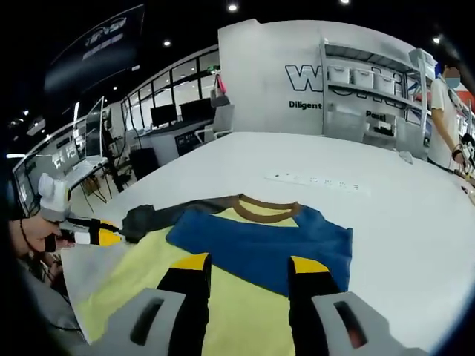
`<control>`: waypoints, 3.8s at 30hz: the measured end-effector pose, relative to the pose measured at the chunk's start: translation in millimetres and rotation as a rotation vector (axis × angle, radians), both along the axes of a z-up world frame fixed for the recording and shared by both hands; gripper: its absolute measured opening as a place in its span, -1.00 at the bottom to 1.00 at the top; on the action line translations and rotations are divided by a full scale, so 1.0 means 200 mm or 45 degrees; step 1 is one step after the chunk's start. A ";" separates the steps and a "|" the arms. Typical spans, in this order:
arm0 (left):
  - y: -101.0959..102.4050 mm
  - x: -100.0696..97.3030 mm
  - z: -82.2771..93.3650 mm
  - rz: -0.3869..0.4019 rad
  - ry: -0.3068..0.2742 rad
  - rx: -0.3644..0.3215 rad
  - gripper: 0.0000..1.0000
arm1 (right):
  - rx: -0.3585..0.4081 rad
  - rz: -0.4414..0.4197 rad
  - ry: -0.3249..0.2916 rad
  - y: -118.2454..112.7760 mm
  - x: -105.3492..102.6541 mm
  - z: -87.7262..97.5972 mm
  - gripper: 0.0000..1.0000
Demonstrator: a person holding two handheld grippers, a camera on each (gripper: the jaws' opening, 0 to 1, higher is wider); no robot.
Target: Fold the garment on the visible template until the final outline fits inside the template.
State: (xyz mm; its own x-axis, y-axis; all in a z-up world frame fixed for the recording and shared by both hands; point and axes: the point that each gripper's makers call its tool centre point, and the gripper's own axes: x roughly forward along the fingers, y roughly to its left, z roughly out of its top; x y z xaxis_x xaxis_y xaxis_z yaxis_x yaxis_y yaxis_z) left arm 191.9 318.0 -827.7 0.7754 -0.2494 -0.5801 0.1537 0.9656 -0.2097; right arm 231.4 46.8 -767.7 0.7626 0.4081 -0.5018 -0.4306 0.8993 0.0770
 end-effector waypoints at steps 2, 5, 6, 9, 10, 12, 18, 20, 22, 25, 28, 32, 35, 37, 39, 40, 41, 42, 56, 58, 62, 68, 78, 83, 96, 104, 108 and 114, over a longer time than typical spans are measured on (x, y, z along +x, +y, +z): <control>0.00 0.01 -0.01 0.012 0.014 -0.027 -0.59 | -0.003 0.011 0.004 0.01 -0.02 -0.01 -0.27; -0.01 0.02 -0.01 0.034 0.013 -0.057 -0.59 | -0.009 0.025 0.007 0.02 -0.06 -0.02 -0.26; -0.01 0.03 -0.01 0.049 0.014 -0.070 -0.60 | -0.012 0.034 0.011 0.03 -0.08 -0.03 -0.26; 0.00 0.04 -0.04 0.112 0.060 -0.147 -0.65 | -0.010 0.047 0.002 0.04 -0.11 -0.03 -0.25; 0.01 0.04 -0.05 0.132 0.070 -0.160 -0.68 | -0.003 0.048 0.006 0.04 -0.13 -0.03 -0.25; 0.01 0.04 -0.05 0.146 0.085 -0.180 -0.76 | 0.005 0.046 0.009 0.04 -0.14 -0.03 -0.25; 0.01 0.04 -0.07 0.170 0.107 -0.207 -1.00 | 0.019 0.036 0.007 0.04 -0.17 -0.03 -0.25; 0.01 0.05 -0.06 0.173 0.102 -0.228 -1.00 | 0.020 0.034 0.007 0.04 -0.17 -0.03 -0.25; 0.02 0.05 -0.05 0.180 0.099 -0.237 -1.00 | 0.021 0.036 0.010 0.04 -0.18 -0.03 -0.25; 0.02 0.03 -0.04 0.183 0.101 -0.243 -1.00 | 0.022 0.038 0.015 0.04 -0.19 -0.04 -0.25; 0.04 0.02 -0.01 0.220 0.096 -0.312 -1.00 | 0.025 0.035 0.019 0.04 -0.20 -0.05 -0.25; 0.07 0.00 0.02 0.249 0.086 -0.295 -1.00 | 0.019 0.047 0.021 0.05 -0.22 -0.05 -0.25; 0.11 -0.01 0.04 0.277 0.075 -0.280 -1.00 | 0.012 0.056 0.026 0.05 -0.22 -0.07 -0.24; 0.16 -0.02 0.06 0.295 0.058 -0.247 -1.00 | 0.014 0.058 0.031 0.06 -0.23 -0.07 -0.24; 0.20 -0.02 0.09 0.319 0.032 -0.234 -1.00 | 0.016 0.061 0.035 0.06 -0.24 -0.08 -0.24; 0.23 -0.02 0.11 0.327 0.021 -0.217 -1.00 | 0.020 0.062 0.037 0.06 -0.24 -0.08 -0.24; 0.25 -0.02 0.12 0.334 0.012 -0.197 -1.00 | 0.022 0.065 0.042 0.07 -0.24 -0.09 -0.24; 0.27 -0.02 0.12 0.340 0.010 -0.183 -1.00 | 0.021 0.065 0.043 0.07 -0.24 -0.09 -0.24; 0.54 -0.15 0.18 0.440 -0.002 0.014 -1.00 | 0.016 0.074 0.070 0.08 -0.27 -0.12 -0.22; 0.57 -0.17 0.17 0.454 0.004 0.028 -1.00 | 0.016 0.075 0.078 0.08 -0.27 -0.13 -0.22; 0.63 -0.23 0.14 0.503 0.028 0.045 -1.00 | 0.013 0.079 0.092 0.08 -0.28 -0.15 -0.22; 0.73 -0.28 0.14 0.585 0.047 0.097 -1.00 | 0.009 0.080 0.098 0.07 -0.28 -0.15 -0.21; 0.84 -0.40 0.08 0.633 0.128 0.234 -1.00 | 0.000 0.073 0.114 0.05 -0.29 -0.17 -0.20; 0.88 -0.43 0.07 0.670 0.147 0.246 -1.00 | -0.006 0.075 0.114 0.04 -0.29 -0.17 -0.20; 0.93 -0.31 0.20 0.690 -0.011 0.240 -1.00 | -0.014 0.089 0.107 0.05 -0.30 -0.16 -0.18; 0.89 -0.19 0.41 0.690 -0.210 0.192 -1.00 | 0.031 0.094 0.098 0.08 -0.30 -0.11 -0.03; 0.91 -0.13 0.51 0.690 -0.282 0.203 -1.00 | 0.033 0.102 0.100 0.09 -0.31 -0.11 -0.02; 0.96 -0.03 0.61 0.692 -0.344 0.205 -1.00 | 0.035 0.112 0.125 0.09 -0.34 -0.14 -0.01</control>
State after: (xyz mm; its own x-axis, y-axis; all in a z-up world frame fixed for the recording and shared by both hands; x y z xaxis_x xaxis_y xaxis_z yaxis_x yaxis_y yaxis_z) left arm 184.9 509.2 -705.8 0.8914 0.2958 -0.3435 -0.3407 0.9370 -0.0772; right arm 163.4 64.6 -796.7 0.6710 0.4861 -0.5599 -0.4970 0.8552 0.1468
